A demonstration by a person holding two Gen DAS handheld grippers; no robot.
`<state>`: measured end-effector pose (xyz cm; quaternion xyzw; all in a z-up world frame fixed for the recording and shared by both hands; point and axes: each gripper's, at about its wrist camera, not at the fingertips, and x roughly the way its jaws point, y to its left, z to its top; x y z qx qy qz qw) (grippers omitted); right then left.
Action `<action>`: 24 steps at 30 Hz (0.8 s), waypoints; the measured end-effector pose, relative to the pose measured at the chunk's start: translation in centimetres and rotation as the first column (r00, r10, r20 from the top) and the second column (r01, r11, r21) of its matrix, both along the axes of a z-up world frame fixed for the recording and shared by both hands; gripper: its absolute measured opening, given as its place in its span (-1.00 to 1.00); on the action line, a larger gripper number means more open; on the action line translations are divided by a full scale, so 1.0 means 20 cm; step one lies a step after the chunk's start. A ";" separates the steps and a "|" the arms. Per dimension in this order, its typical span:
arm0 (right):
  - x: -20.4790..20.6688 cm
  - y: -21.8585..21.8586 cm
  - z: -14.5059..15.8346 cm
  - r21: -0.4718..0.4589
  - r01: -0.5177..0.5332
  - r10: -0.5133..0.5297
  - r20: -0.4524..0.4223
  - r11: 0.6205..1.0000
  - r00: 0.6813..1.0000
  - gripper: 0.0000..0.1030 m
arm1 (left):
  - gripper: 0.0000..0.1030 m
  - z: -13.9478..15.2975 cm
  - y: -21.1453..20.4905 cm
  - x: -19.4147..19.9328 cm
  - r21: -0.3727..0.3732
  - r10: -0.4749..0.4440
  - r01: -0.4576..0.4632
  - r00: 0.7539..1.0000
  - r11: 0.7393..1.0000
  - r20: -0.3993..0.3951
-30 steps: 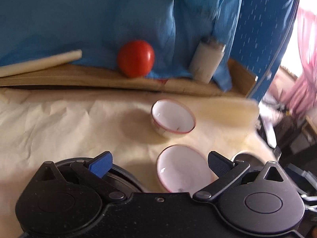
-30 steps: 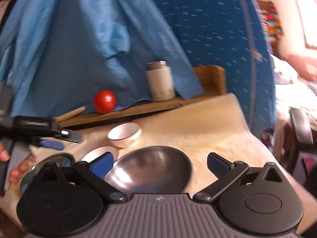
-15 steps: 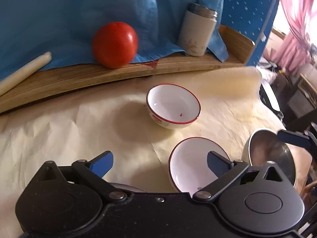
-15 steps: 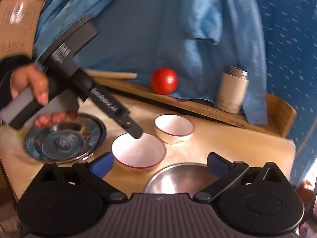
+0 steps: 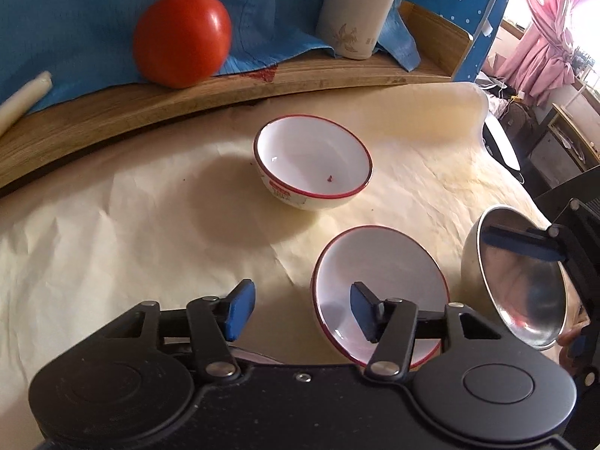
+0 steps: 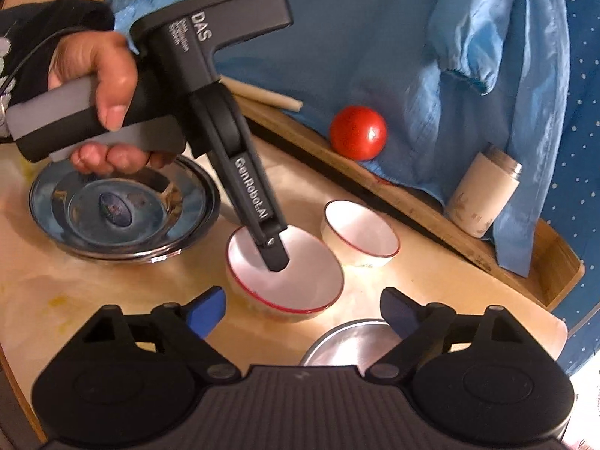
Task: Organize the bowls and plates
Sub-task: 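Reach the left gripper into the large white red-rimmed bowl and close on its rim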
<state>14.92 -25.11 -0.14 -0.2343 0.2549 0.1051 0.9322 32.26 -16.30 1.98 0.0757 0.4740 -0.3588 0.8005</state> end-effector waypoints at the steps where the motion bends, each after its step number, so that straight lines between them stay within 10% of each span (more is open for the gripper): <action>1: 0.01 0.01 -0.01 -0.012 -0.007 0.007 -0.007 1.000 1.000 0.69 | 0.01 0.00 0.00 0.00 -0.001 0.002 -0.002 1.000 1.000 -0.002; 10: 0.03 0.06 -0.02 -0.104 -0.048 0.047 -0.011 0.993 0.999 0.45 | -0.34 0.01 0.00 0.00 0.010 0.002 -0.002 1.000 1.000 -0.009; 24: 0.13 -0.15 0.12 0.163 0.002 0.013 -0.092 0.987 0.996 0.26 | -0.43 0.00 0.01 -0.01 -0.013 0.024 -0.024 0.999 1.000 -0.023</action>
